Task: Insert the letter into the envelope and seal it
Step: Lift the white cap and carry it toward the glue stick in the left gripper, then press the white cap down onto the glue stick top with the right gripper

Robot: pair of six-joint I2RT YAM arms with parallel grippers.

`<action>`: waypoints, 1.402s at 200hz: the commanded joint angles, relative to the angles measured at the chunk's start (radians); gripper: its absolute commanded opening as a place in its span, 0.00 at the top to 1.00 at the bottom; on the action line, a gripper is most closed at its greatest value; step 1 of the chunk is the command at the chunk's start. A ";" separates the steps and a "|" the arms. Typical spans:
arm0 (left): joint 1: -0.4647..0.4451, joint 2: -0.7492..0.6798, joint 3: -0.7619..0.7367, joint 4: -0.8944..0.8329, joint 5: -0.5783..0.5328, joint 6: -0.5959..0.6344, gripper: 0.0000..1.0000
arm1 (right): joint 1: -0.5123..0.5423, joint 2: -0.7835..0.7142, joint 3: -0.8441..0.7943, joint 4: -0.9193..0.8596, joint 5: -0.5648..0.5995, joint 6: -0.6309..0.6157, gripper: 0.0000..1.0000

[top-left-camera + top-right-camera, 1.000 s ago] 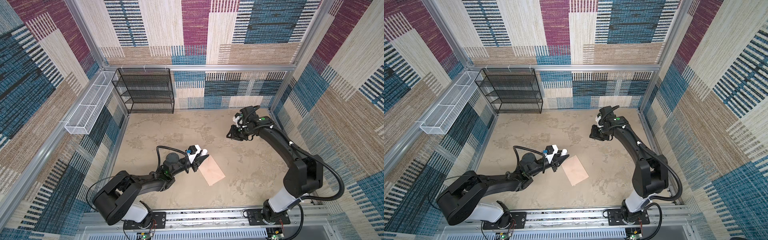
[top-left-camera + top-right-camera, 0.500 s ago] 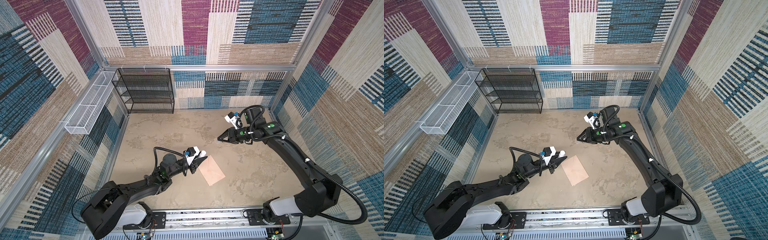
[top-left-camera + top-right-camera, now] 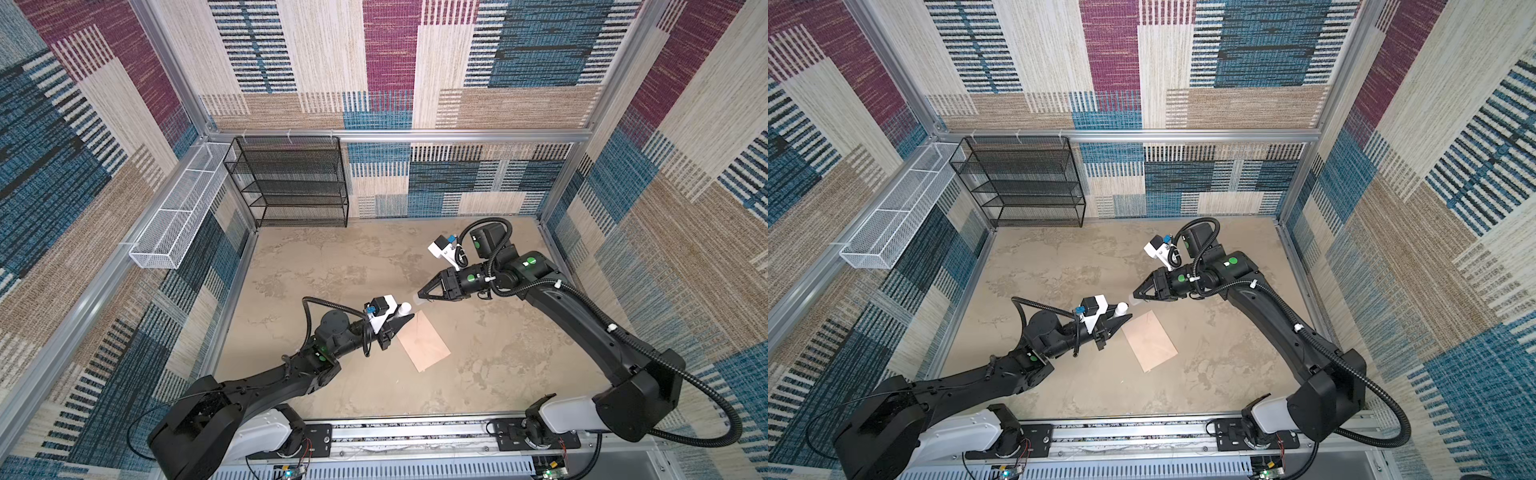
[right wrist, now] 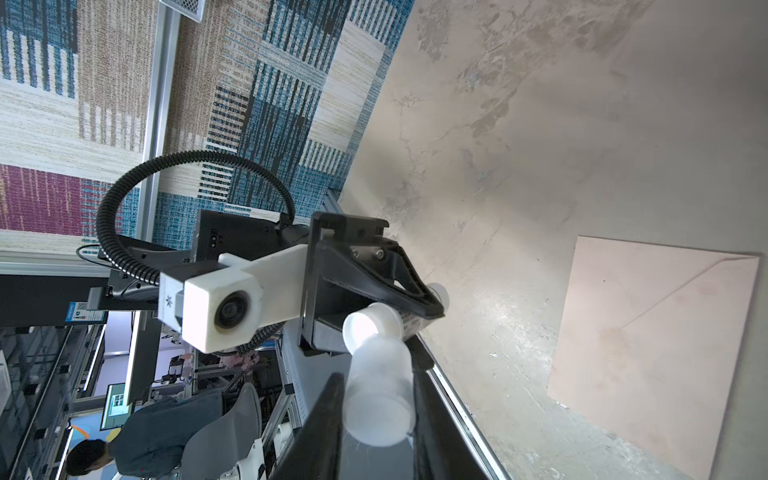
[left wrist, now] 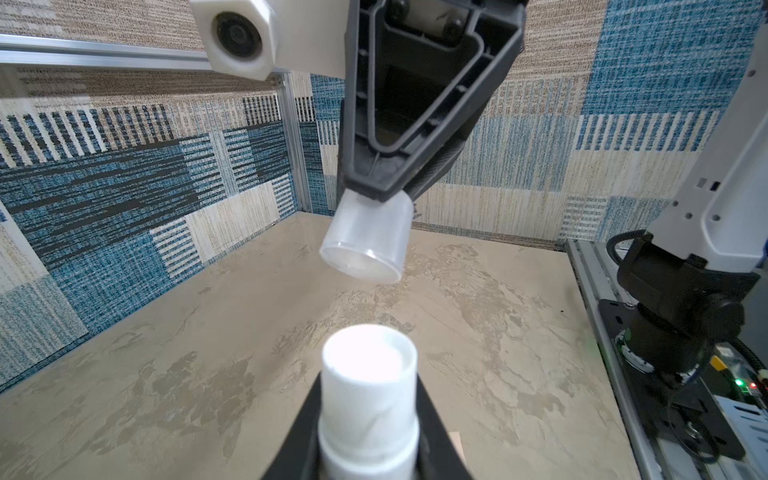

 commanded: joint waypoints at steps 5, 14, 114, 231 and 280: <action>-0.003 0.002 0.000 0.020 -0.009 0.018 1.00 | 0.018 -0.005 -0.001 0.037 -0.017 0.017 0.69; -0.003 0.003 0.000 0.022 -0.012 0.019 1.00 | 0.021 -0.004 -0.004 0.037 -0.013 0.017 0.69; -0.009 0.015 0.006 0.037 -0.018 0.014 1.00 | 0.030 0.035 -0.002 0.011 0.027 0.001 0.68; -0.015 0.057 0.013 0.080 -0.013 -0.008 1.00 | 0.058 0.060 0.006 0.011 0.030 -0.001 0.68; -0.021 0.083 0.023 0.083 -0.016 -0.008 1.00 | 0.071 0.071 0.035 -0.008 0.059 -0.004 0.68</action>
